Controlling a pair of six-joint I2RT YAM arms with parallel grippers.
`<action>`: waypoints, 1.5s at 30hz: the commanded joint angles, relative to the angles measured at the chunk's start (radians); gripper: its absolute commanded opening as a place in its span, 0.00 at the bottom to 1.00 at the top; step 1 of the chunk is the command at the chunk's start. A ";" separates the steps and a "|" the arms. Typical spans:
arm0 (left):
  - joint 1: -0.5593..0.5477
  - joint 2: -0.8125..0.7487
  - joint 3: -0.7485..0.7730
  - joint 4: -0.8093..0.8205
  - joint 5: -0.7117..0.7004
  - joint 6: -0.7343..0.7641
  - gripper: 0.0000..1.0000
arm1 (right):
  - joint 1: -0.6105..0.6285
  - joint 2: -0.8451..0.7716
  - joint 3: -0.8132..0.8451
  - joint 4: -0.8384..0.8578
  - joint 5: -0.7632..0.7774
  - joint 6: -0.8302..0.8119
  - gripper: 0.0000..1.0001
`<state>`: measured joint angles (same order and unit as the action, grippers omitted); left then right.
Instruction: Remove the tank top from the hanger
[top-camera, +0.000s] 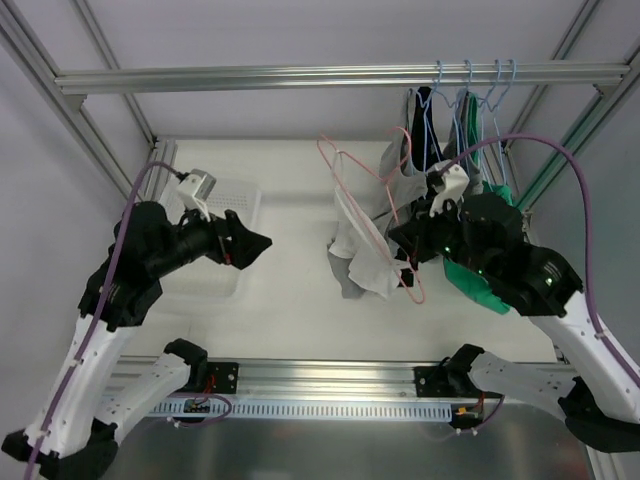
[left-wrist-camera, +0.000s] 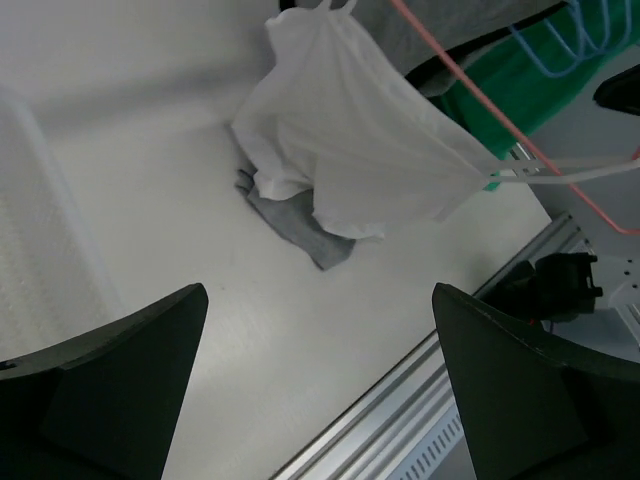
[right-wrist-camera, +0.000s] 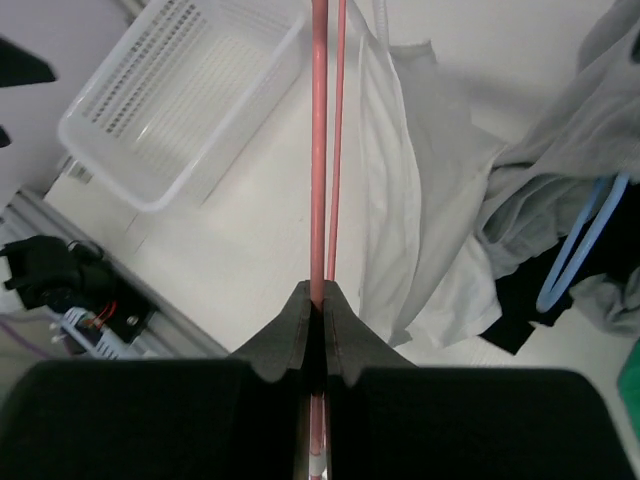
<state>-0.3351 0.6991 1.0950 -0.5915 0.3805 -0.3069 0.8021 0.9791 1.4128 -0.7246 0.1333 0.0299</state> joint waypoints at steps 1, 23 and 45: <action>-0.196 0.091 0.086 0.128 -0.034 -0.006 0.99 | 0.011 -0.139 -0.060 0.002 -0.165 0.089 0.00; -0.550 0.494 0.319 0.400 -0.399 0.175 0.49 | 0.012 -0.315 -0.009 -0.191 -0.311 0.074 0.00; -0.561 0.488 0.259 0.406 -0.423 0.175 0.00 | 0.012 -0.298 0.011 -0.194 -0.259 0.033 0.00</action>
<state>-0.8852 1.2411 1.3579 -0.2249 -0.0105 -0.1383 0.8097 0.6773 1.3933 -0.9485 -0.1555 0.0917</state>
